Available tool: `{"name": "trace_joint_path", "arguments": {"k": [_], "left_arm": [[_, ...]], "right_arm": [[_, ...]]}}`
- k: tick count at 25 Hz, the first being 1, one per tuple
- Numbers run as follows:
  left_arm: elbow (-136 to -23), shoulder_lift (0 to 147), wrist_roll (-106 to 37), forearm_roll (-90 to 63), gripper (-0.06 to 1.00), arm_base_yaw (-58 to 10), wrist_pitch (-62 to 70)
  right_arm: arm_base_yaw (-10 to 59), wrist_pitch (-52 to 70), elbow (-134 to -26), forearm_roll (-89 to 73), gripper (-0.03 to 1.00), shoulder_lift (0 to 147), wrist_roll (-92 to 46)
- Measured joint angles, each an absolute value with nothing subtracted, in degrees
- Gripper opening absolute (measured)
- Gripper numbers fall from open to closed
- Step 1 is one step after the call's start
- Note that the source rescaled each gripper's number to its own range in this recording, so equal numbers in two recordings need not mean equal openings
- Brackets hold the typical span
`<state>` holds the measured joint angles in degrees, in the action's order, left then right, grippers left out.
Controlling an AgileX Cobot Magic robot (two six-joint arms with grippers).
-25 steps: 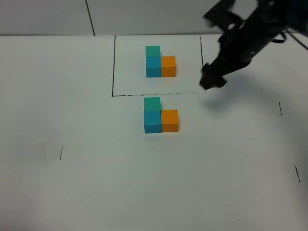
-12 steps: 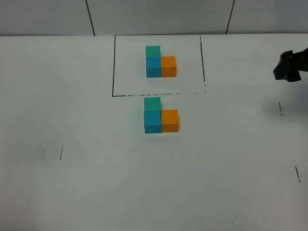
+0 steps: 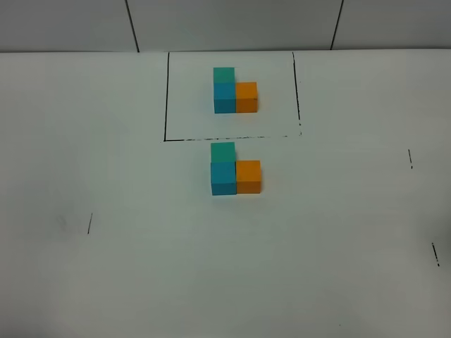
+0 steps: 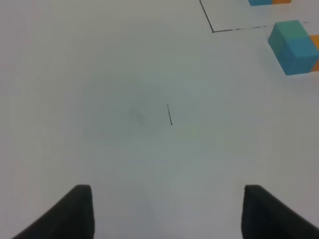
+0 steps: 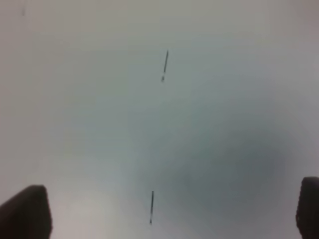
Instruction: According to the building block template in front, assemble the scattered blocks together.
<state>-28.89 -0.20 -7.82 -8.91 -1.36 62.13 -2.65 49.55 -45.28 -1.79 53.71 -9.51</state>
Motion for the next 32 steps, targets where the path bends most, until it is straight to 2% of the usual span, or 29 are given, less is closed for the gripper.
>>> {"name": "trace_joint_path", "arguments": {"k": [10, 20, 32], "left_arm": [[-28.9, -0.2, -7.8, -8.9, 0.36, -1.4, 62.1], [-28.9, -0.2, -7.8, -8.9, 0.36, -1.4, 62.1], [-28.9, -0.2, -7.8, -8.9, 0.36, -1.4, 62.1]], "right_arm": [[-2.6, 59.0, -36.2, -1.0, 1.0, 28.2, -4.1], [-2.6, 59.8, -29.0, -1.2, 1.0, 15.5, -2.9], [-2.6, 60.1, -28.1, 0.3, 1.0, 0.4, -0.8]]}}
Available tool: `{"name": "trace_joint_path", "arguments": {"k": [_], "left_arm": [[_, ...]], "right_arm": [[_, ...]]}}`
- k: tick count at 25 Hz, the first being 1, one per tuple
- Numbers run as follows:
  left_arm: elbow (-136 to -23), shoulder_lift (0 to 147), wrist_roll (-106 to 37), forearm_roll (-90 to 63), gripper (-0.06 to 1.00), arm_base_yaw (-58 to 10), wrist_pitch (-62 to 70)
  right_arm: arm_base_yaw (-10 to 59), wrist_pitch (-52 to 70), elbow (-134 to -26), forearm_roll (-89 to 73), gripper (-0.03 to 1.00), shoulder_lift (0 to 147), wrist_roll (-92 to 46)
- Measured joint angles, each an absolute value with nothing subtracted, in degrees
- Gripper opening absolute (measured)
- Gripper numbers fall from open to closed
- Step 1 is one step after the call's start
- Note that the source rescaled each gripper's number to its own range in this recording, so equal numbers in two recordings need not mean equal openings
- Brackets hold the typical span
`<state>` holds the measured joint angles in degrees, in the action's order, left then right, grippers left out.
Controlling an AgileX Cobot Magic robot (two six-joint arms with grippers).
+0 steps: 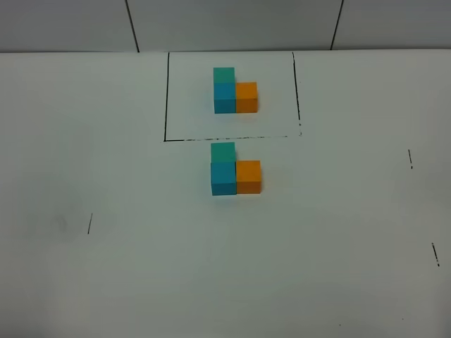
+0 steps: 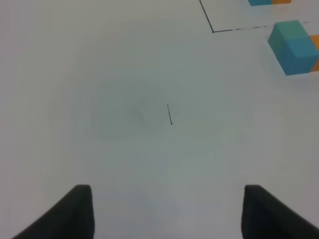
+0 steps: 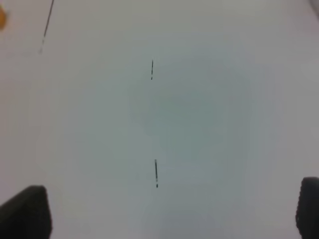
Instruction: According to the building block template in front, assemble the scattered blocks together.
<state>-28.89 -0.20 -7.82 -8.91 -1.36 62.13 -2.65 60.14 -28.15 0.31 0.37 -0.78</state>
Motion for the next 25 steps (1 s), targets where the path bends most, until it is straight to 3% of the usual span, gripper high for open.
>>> {"name": "trace_joint_path", "arguments": {"k": [25], "left_arm": [[-28.9, -0.2, -7.8, -8.9, 0.36, -1.4, 62.1]], "right_arm": [[-2.4, 60.1, -28.1, 0.0, 0.92, -0.2, -0.7]]}}
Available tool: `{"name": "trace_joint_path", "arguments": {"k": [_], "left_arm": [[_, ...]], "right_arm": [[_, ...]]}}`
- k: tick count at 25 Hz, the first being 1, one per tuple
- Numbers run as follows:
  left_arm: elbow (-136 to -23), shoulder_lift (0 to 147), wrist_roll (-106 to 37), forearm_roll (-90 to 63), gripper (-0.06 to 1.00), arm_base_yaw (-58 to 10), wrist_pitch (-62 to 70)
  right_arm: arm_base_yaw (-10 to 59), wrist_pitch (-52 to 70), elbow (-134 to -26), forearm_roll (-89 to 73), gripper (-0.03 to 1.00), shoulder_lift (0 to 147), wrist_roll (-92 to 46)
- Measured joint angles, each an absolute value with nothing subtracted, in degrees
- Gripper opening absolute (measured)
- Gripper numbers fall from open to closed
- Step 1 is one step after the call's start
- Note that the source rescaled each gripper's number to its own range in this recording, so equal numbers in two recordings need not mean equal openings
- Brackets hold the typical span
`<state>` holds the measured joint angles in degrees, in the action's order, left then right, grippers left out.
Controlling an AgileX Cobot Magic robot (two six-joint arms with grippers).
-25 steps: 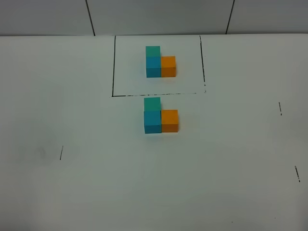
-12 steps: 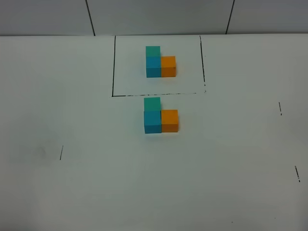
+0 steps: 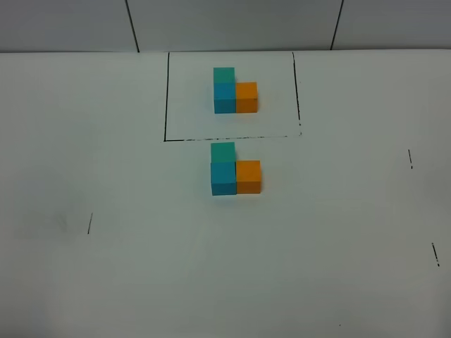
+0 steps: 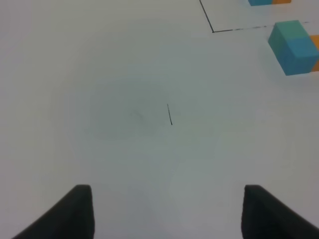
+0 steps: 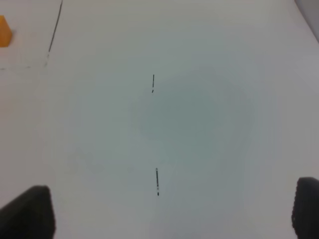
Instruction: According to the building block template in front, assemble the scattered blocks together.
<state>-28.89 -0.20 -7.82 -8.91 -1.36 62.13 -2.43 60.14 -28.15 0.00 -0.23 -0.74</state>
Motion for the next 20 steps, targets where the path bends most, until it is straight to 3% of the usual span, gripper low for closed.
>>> {"name": "trace_joint_path", "arguments": {"k": [7, 20], "left_arm": [[-28.9, -0.2, -7.8, -8.9, 0.36, -1.4, 62.1], [-28.9, -0.2, -7.8, -8.9, 0.36, -1.4, 62.1]], "right_arm": [[0.2, 60.1, -28.1, 0.0, 0.89, -0.2, -0.6], [-2.6, 60.1, -28.1, 0.0, 0.86, -0.2, -0.4]]}}
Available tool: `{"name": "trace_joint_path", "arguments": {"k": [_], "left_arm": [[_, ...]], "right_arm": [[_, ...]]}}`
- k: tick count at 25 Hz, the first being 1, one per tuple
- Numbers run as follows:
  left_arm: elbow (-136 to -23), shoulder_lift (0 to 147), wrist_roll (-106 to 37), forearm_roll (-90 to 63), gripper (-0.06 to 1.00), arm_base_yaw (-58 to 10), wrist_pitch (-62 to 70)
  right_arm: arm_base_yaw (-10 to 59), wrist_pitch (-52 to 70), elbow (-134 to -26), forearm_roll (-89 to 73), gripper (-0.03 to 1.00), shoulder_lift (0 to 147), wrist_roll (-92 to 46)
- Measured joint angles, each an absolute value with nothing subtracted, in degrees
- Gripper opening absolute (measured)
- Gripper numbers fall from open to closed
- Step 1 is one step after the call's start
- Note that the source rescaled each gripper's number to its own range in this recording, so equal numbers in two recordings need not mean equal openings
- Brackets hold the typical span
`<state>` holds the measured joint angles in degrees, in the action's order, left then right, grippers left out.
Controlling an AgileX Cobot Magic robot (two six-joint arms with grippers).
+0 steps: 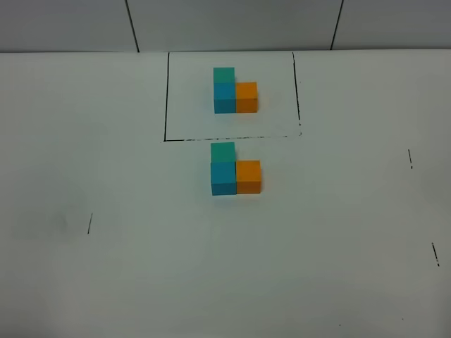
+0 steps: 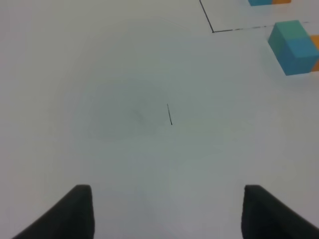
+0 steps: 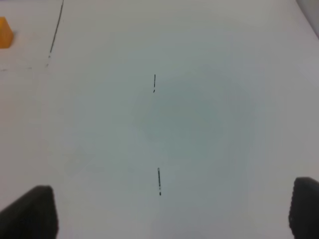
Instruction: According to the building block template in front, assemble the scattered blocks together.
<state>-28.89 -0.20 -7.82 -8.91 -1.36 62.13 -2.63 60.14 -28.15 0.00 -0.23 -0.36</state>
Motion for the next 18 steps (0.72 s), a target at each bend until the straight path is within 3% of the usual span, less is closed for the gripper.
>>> {"name": "trace_joint_path", "arguments": {"k": [18], "left_arm": [[-28.9, -0.2, -7.9, -8.9, 0.36, -1.4, 62.1]], "right_arm": [[-2.6, 60.1, -28.1, 0.0, 0.78, -0.2, -0.4]]}}
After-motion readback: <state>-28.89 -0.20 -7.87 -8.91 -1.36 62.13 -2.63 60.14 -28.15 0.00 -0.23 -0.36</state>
